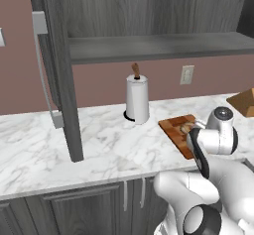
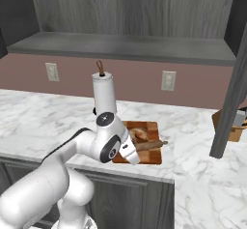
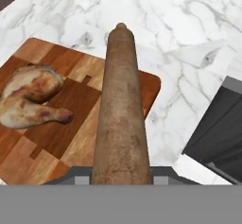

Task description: Open the cabinet, retrieve the rolling pin, and place it next to the meat on the cutting board to prepare for tenderizing.

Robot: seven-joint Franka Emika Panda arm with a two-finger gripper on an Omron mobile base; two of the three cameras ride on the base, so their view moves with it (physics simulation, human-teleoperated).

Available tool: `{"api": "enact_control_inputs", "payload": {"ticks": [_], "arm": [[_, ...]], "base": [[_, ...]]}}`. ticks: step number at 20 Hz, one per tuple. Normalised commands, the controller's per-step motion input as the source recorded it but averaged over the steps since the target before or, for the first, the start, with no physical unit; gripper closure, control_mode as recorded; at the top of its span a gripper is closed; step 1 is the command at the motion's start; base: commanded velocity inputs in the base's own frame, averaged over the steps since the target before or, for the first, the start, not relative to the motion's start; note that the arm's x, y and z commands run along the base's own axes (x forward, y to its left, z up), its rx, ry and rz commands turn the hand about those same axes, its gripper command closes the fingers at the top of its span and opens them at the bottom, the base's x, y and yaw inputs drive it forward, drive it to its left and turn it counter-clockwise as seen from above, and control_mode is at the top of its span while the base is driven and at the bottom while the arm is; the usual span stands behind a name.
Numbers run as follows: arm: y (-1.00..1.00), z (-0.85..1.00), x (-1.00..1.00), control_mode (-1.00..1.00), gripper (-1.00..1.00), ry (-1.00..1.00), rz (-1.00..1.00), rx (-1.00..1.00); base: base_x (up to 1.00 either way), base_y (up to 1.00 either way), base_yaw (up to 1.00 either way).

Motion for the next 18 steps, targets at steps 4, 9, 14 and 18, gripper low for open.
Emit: {"api": "enact_control_inputs", "payload": {"ticks": [4,9,14,18], "arm": [[0.0,-0.05,0.08,-1.0,1.0,0.0,0.0,0.0],[0.0,-0.04,0.12,-1.0,1.0,0.0,0.0,0.0],[-0.02,-0.05,0.14,-1.0,1.0,0.01,0.0,0.0],[-0.02,-0.09,0.17,-1.0,1.0,0.02,0.0,0.0]], "base": [[0.0,0.0,0.0],[0.0,0.0,0.0],[0.0,0.0,0.0],[0.0,0.0,0.0]]}}
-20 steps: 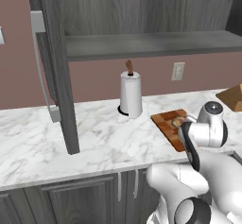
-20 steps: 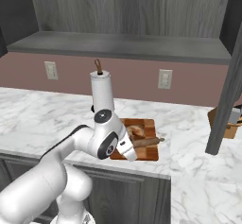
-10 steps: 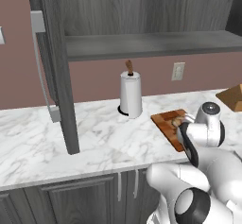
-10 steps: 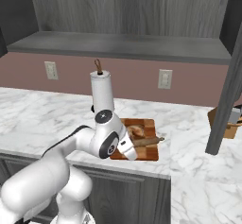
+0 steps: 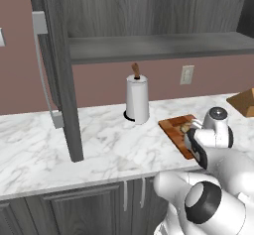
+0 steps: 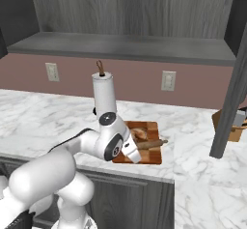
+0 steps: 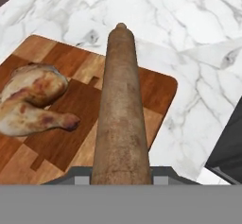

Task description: Open the cabinet, retrieve the rolling pin, and place it next to the meat on the cutting board to prepare for tenderizing.

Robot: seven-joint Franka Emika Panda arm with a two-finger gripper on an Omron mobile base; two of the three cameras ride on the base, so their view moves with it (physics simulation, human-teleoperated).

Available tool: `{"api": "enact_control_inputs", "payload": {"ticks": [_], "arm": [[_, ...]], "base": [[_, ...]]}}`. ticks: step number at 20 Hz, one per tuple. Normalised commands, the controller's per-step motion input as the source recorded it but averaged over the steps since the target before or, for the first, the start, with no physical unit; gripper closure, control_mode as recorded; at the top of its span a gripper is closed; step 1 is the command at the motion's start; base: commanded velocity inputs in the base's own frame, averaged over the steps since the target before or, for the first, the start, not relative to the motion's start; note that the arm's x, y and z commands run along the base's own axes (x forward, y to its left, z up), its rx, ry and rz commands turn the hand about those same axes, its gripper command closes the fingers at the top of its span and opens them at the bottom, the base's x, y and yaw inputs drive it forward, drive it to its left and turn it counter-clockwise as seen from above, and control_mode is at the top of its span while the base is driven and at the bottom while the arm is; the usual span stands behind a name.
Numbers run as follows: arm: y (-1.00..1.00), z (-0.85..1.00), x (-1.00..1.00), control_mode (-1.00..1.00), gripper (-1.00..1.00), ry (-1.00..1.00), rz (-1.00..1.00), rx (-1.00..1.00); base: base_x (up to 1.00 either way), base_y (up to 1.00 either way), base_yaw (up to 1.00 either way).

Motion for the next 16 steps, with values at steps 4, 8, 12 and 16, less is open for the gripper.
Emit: {"api": "enact_control_inputs", "payload": {"ticks": [4,8,12,16], "arm": [[-0.02,-0.1,0.15,-1.0,1.0,0.02,0.0,0.0],[-0.02,-0.12,0.12,-1.0,1.0,0.02,0.0,0.0],[-0.03,-0.12,0.08,-1.0,1.0,0.01,0.0,0.0],[-0.07,-0.13,0.04,-1.0,1.0,0.0,0.0,0.0]], "base": [[0.0,0.0,0.0],[0.0,0.0,0.0],[0.0,0.0,0.0],[0.0,0.0,0.0]]}}
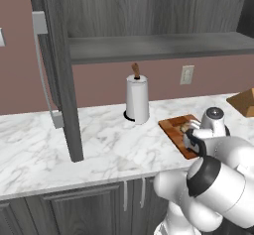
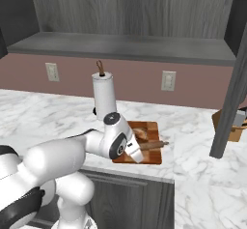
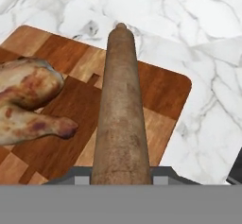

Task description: Open the cabinet, retrieve the rolling pin, and place it next to the meat on the cutting board to prepare for tenderizing.

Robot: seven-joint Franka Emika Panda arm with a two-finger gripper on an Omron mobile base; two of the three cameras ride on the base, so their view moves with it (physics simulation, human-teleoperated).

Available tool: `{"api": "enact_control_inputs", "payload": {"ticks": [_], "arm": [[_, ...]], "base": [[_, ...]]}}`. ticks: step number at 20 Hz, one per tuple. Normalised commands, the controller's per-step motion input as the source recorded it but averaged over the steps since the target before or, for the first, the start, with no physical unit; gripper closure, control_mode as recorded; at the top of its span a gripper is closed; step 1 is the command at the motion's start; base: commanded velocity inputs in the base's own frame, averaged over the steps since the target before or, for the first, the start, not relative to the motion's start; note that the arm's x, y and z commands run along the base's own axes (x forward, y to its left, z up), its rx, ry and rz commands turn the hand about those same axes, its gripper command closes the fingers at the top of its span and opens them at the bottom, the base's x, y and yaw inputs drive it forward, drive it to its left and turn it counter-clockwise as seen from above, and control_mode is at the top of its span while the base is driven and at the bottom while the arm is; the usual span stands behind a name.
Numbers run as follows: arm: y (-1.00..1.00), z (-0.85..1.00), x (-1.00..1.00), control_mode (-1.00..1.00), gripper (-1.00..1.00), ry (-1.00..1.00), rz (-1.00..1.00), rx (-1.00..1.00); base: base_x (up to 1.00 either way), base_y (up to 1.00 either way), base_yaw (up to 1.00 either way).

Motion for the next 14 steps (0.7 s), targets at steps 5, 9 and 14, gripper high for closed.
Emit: {"api": "enact_control_inputs", "payload": {"ticks": [5,9,14], "arm": [[-0.08,-0.13,0.03,-1.0,1.0,0.0,0.0,0.0],[-0.03,-0.17,0.05,-1.0,1.0,0.0,0.0,0.0],[0.0,-0.19,0.08,-1.0,1.0,0.01,0.0,0.0]], "base": [[0.0,0.0,0.0],[0.0,0.0,0.0],[0.0,0.0,0.0]]}}
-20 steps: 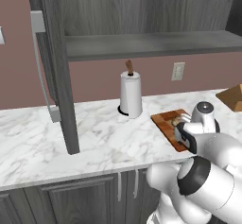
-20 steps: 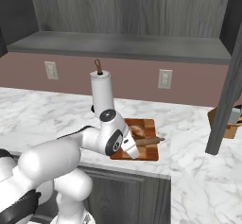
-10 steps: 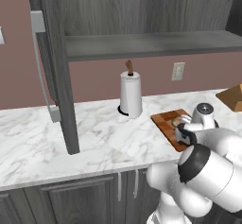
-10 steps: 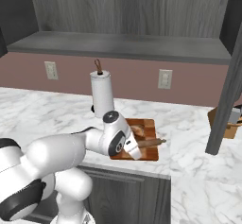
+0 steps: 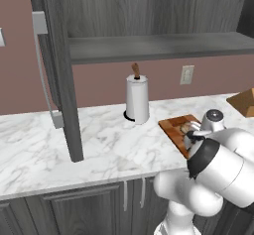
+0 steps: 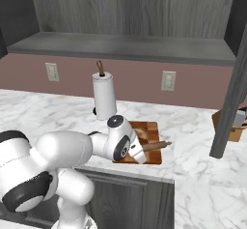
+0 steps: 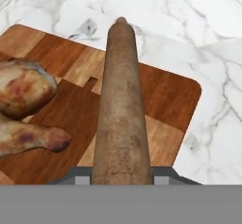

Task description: Open the cabinet, retrieve the rolling pin, and place it next to the meat on the cutting board to prepare for tenderizing.

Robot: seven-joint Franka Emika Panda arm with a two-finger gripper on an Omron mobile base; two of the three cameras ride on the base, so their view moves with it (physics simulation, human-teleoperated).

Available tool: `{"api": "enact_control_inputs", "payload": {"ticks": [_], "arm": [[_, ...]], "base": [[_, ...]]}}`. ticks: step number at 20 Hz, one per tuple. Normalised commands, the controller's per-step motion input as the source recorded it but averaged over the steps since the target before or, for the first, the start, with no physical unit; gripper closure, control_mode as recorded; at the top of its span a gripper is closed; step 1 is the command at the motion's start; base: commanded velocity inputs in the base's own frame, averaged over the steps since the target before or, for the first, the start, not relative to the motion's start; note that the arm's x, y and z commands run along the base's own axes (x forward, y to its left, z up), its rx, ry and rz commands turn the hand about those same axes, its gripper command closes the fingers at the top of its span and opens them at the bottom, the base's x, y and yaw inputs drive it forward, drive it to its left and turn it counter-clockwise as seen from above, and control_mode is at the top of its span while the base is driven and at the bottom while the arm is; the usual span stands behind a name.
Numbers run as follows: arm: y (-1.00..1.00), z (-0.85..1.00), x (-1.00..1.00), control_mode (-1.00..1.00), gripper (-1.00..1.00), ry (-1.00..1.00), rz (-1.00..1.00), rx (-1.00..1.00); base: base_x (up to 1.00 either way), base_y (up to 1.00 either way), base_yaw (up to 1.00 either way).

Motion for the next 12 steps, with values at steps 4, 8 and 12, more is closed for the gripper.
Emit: {"api": "enact_control_inputs", "payload": {"ticks": [4,8,12], "arm": [[0.0,-0.17,0.03,-1.0,-1.0,0.0,0.0,0.0],[0.0,-0.04,0.0,-1.0,-1.0,0.0,0.0,0.0],[0.0,0.0,-0.02,-1.0,-1.0,0.0,0.0,0.0]], "base": [[0.0,0.0,0.0],[0.0,0.0,0.0],[0.0,0.0,0.0]]}}
